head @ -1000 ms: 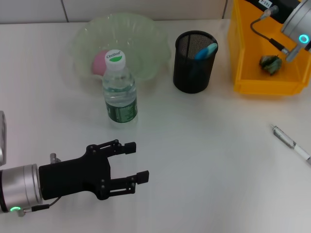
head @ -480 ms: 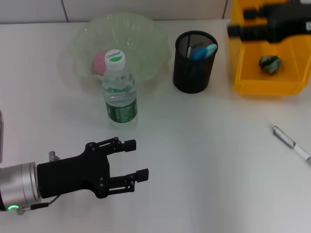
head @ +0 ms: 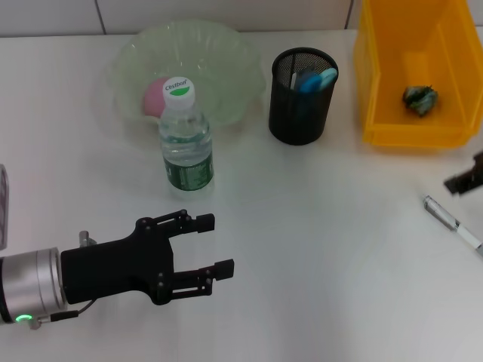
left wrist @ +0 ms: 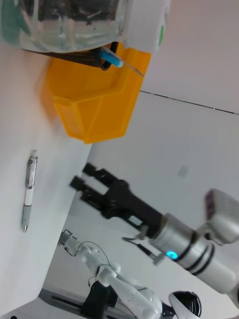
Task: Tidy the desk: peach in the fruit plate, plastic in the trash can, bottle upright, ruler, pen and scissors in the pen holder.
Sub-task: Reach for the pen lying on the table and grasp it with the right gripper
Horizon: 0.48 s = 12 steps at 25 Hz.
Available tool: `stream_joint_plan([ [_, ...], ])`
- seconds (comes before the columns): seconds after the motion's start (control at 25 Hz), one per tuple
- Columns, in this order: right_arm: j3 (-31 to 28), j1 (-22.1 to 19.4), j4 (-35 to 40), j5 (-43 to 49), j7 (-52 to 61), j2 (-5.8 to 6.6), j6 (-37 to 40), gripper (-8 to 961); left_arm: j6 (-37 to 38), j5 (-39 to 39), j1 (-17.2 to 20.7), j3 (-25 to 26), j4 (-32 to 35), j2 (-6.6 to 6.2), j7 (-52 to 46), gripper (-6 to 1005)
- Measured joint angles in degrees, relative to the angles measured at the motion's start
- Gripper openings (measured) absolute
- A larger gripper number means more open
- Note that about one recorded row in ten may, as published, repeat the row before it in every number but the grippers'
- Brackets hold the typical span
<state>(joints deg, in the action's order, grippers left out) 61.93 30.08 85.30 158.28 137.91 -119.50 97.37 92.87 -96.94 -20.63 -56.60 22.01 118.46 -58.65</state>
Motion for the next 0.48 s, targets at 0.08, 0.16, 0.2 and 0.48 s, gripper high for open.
stream_joint_plan([
  [0.08, 2.0, -0.6, -2.3, 0.3, 0.2, -0.04, -0.6, 673, 0.0, 0.0, 0.0, 0.0, -0.1, 0.01, 0.0, 794],
  [0.16, 3.0, -1.1, -3.9, 0.3, 0.2, -0.10, -1.6, 672, -0.1, 0.0, 0.0, 0.0, -0.1, 0.01, 0.0, 794],
  [0.2, 3.5, -1.4, -4.8, 0.3, 0.3, -0.16, -2.4, 671, -0.1, 0.0, 0.0, 0.0, -0.1, 0.01, 0.0, 794],
  [0.48, 5.2, -1.9, -9.8, 0.3, 0.7, -0.17, -6.3, 640, -0.3, 0.0, 0.0, 0.0, -0.2, 0.01, 0.0, 794],
])
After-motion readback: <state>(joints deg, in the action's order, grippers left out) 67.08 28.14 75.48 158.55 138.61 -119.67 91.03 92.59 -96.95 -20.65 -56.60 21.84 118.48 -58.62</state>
